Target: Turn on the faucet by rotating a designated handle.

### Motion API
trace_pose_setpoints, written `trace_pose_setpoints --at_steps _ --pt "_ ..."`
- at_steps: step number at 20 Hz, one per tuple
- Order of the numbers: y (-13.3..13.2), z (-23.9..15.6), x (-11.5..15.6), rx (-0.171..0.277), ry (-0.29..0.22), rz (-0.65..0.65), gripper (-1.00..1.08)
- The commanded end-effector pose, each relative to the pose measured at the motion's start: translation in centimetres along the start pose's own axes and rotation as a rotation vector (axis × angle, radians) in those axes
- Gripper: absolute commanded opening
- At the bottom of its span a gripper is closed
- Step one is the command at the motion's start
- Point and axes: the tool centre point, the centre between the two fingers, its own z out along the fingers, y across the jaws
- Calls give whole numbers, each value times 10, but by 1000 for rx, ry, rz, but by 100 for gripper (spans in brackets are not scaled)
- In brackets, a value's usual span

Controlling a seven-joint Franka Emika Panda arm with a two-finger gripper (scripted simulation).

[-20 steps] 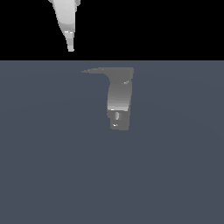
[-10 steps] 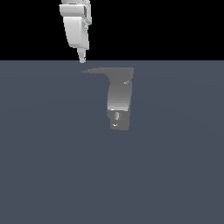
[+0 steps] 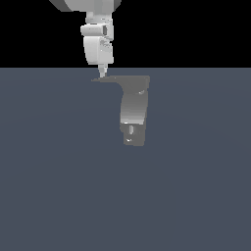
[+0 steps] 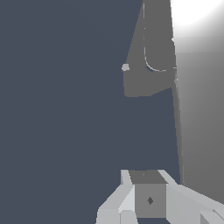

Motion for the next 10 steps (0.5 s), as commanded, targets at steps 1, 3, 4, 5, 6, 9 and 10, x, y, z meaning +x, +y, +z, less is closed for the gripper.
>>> trace_pose_setpoints --at_steps 1,3,4,5,6,9,10 --pt "-8 4 4 0 0 36 -100" --pt "-13 7 7 -1 0 56 -100" --pt "-14 8 8 -1 0 63 -100" --pt "-16 8 9 -1 0 69 -100" --pt "-17 9 10 -1 0 74 -100" --pt "-18 9 11 -1 -1 79 -100" --pt "-18 9 11 -1 -1 79 -100"
